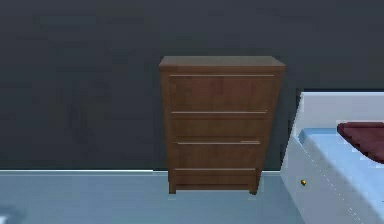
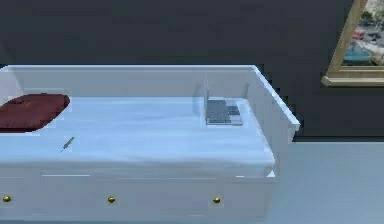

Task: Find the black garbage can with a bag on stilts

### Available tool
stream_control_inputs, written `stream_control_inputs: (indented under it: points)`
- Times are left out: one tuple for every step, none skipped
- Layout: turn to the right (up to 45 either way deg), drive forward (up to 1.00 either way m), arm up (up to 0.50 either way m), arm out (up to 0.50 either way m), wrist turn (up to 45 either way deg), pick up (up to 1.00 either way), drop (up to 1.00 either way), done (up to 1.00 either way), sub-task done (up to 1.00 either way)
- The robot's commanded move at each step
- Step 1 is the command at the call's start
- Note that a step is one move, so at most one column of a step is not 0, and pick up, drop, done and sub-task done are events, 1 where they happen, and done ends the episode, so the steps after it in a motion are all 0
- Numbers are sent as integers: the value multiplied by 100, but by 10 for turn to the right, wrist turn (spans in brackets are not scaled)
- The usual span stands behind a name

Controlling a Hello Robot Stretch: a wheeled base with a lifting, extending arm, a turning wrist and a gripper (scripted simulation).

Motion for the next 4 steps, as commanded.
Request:
stream_control_inputs:
  points:
    - [0, 15, 0, 0, 0, 0, 0, 0, 0]
    - [-420, 0, 0, 0, 0, 0, 0, 0, 0]
    - [0, 85, 0, 0, 0, 0, 0, 0, 0]
    - [0, 10, 0, 0, 0, 0, 0, 0, 0]
